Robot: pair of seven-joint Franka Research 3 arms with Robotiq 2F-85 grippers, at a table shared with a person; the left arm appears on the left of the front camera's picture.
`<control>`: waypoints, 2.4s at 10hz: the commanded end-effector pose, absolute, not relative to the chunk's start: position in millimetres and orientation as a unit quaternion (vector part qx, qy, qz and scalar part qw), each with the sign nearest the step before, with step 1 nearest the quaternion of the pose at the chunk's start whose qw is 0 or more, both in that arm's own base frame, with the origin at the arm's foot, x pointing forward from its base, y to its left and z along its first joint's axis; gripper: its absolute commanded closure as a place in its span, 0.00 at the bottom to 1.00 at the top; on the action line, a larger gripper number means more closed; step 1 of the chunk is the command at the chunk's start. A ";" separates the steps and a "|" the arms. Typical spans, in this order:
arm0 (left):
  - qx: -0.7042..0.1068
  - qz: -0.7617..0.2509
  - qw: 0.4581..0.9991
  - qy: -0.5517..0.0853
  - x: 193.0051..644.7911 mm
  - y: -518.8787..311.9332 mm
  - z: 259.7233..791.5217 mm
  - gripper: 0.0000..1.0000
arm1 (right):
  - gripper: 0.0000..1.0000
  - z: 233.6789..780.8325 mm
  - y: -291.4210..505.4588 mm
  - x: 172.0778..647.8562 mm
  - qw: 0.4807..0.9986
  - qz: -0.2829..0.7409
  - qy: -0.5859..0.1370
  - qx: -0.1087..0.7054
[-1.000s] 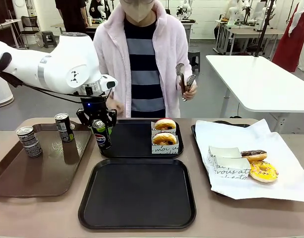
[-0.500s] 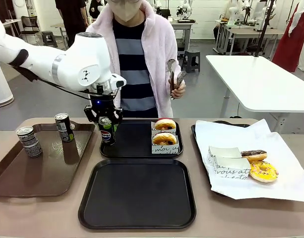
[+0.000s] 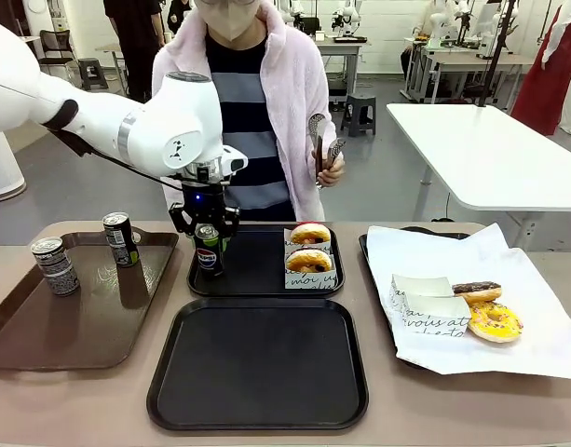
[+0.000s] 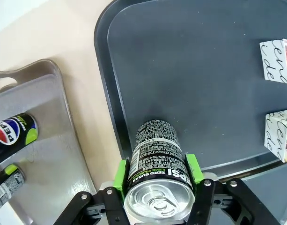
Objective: Set up donuts and drinks on trays.
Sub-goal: Pick up one Pepsi coke and place it on the Flat Tray, then pick up one Pepsi coke from the Handle tray and place it on the Flat Tray without a Pepsi coke.
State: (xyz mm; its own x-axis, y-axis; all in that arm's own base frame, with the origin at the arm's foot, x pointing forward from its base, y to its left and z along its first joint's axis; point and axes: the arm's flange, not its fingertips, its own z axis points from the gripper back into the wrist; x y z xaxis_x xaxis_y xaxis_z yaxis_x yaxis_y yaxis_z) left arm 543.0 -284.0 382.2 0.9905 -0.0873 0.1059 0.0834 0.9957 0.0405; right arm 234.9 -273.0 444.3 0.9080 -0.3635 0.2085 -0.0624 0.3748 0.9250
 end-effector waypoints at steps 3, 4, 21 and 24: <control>0.021 -0.037 0.997 -0.060 539.8 -288.8 381.2 0.00 | 0.00 443.9 -274.2 234.8 0.802 -0.086 -0.201 0.556; 0.022 -0.041 0.997 -0.062 537.1 -288.9 386.7 0.00 | 0.00 443.9 -274.2 234.8 0.802 -0.086 -0.201 0.556; -0.011 -0.035 0.999 -0.031 421.2 -254.0 494.3 0.00 | 0.00 443.9 -274.2 234.8 0.802 -0.086 -0.201 0.556; -0.011 -0.035 0.999 -0.031 421.2 -254.0 494.3 0.00 | 0.00 443.9 -274.2 234.8 0.802 -0.086 -0.201 0.556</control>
State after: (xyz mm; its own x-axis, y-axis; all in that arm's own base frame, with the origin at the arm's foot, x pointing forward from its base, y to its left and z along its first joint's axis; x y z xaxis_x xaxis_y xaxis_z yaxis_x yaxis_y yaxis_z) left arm 418.5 -253.8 492.3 0.9952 -0.0768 0.0611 0.0777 0.9969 -0.0121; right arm 234.7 -273.2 444.3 0.9077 -0.3643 0.2083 -0.0618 0.3749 0.9250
